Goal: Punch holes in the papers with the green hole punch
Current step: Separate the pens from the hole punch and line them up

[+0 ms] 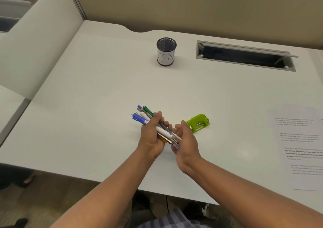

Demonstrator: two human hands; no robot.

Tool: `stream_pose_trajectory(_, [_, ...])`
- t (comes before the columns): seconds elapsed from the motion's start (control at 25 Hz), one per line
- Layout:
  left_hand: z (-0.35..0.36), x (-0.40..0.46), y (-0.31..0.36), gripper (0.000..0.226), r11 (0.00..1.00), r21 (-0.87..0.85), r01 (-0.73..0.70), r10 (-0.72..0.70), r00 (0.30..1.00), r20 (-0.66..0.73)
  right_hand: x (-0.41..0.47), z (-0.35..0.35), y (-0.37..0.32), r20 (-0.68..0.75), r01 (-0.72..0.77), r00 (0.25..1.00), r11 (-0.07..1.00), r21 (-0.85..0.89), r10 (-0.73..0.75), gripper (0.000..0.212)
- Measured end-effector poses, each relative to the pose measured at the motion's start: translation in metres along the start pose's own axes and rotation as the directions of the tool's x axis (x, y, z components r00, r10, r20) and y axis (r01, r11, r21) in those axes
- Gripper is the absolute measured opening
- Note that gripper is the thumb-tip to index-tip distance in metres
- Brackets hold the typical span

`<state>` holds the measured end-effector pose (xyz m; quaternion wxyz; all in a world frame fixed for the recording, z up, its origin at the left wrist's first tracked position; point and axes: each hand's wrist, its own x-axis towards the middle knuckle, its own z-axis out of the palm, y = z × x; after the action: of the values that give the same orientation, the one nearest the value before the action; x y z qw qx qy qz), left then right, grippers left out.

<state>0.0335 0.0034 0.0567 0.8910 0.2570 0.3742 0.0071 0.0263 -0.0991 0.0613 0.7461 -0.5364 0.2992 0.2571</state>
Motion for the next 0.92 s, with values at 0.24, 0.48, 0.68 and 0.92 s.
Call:
stream_pose_trajectory(0.24, [0.005,-0.016,-0.009,0.011,0.981,0.119,-0.156,0.156,0.988,0.008,0.005,0.026,-0.002,0.038,0.044,0.998,0.987,0.155,-0.050,0.043])
stream_pose_trajectory(0.48, [-0.025,-0.011,0.037,0.028,0.820,0.536,-0.202,0.230,0.973,0.015,0.002,0.053,-0.008,0.190,0.285,0.954,0.895,-0.344,-0.231,0.017])
stream_pose_trajectory(0.68, [-0.077,0.008,0.113,0.033,0.128,0.983,-0.130,0.425,0.903,0.064,0.018,0.109,-0.026,0.704,0.774,0.600,0.052,-0.632,-0.381,0.071])
stream_pose_trajectory(0.92, [-0.140,0.049,0.206,0.030,-0.437,0.895,0.086,0.513,0.842,0.169,0.060,0.227,-0.011,0.930,0.819,0.346,-0.524,-0.233,0.127,0.068])
